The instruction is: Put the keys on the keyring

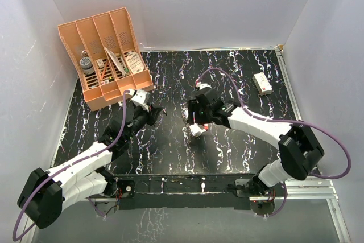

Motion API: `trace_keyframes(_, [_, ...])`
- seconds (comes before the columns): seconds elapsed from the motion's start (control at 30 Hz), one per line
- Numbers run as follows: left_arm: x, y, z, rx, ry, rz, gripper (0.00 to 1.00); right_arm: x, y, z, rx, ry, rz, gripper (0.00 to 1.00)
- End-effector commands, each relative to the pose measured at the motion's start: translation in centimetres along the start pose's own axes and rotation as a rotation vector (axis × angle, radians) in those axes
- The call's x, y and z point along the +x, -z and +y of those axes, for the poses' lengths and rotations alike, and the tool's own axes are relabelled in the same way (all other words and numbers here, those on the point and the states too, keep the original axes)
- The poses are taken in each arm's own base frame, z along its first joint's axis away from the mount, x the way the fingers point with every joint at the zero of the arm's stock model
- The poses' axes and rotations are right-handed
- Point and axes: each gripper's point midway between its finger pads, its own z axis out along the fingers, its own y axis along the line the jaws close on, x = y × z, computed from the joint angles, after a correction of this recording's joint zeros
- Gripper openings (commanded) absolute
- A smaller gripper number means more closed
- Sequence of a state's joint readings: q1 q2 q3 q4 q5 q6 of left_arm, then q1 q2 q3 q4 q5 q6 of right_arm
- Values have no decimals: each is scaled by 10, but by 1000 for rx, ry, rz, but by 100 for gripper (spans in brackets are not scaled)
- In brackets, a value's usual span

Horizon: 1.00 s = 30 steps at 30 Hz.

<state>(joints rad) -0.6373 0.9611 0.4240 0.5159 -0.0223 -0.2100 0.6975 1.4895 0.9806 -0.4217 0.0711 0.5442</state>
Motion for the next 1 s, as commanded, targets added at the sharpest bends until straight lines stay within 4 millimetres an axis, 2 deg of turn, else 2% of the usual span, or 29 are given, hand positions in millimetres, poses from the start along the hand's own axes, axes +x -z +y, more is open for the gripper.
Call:
trace_keyframes(0.0, [-9, -1, -4, 14, 3, -31, 0, -7, 21, 64, -253, 156, -34, 56])
trace_keyframes(0.07, [-10, -1, -3, 10, 5, -31, 0, 3, 19, 78, -299, 173, 1, 56])
trace_keyframes(0.23, [-17, 2, 0, -16, 5, -43, 0, 35, 2, 97, -351, 205, 87, 57])
trace_keyframes(0.37, [-16, 1, 0, -17, 1, -35, 0, 59, -12, 100, -369, 217, 150, 57])
trace_keyframes(0.57, [-12, 0, 1, -19, 5, -29, 0, 64, -18, 87, -317, 221, 150, 59])
trace_keyframes(0.97, [-9, 1, 3, -24, 5, -21, 0, 68, -38, 41, -168, 189, 168, 61])
